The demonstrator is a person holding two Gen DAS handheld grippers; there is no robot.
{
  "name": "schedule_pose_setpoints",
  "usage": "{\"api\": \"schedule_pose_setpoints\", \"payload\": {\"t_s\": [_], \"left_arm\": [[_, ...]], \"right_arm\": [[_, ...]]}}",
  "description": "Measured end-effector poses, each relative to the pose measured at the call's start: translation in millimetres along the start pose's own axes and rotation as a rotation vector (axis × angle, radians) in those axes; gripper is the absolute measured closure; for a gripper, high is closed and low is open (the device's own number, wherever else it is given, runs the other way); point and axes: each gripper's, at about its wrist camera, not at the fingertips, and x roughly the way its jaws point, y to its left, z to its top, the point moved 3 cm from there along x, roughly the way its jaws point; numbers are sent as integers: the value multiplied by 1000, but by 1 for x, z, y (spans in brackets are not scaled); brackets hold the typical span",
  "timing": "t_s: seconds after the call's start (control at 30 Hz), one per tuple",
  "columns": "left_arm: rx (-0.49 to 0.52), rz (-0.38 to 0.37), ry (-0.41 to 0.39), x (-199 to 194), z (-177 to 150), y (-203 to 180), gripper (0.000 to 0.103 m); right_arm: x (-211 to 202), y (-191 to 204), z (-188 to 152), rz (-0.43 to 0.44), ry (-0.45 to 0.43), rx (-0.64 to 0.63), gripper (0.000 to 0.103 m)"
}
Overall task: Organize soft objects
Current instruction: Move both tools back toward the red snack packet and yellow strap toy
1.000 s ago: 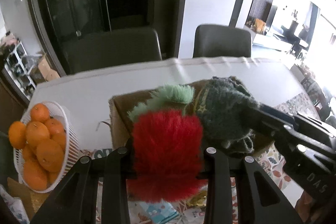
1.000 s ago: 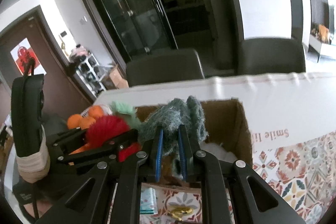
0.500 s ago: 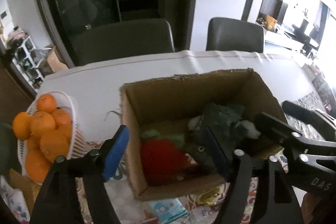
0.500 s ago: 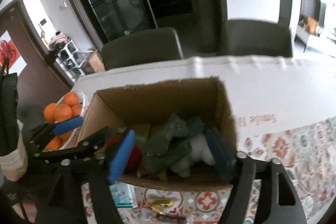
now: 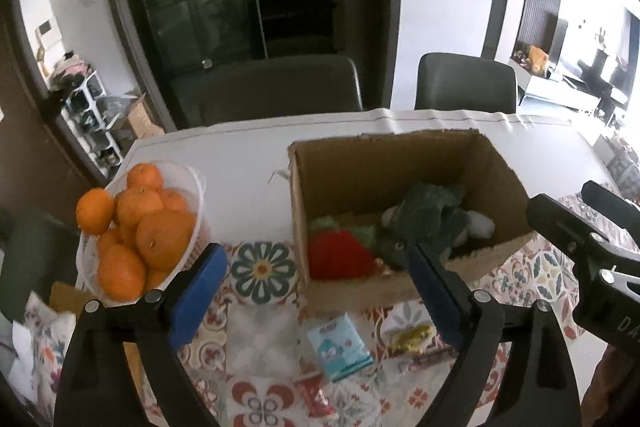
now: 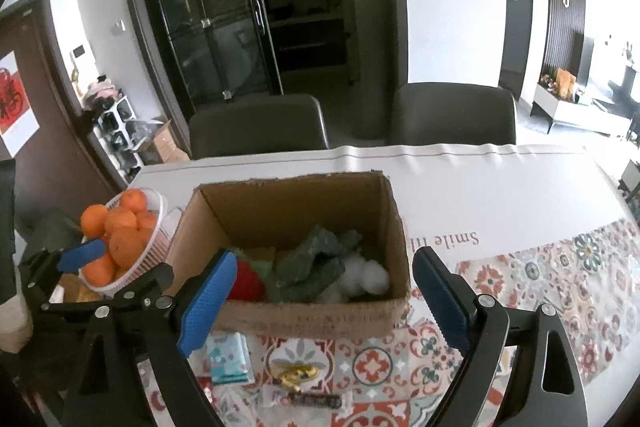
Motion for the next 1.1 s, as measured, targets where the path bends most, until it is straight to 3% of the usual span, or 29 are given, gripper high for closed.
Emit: {"api": "schedule_pose_setpoints", "payload": {"t_s": [0.67,1.1], "left_arm": [[-89,30,137,-3,-75,17,10],[-103,18,223,15,-125,15,10]], "right_arm": [[3,15,-64,25,104,-7,12],[29,14,-119,76,235,23,12]]}}
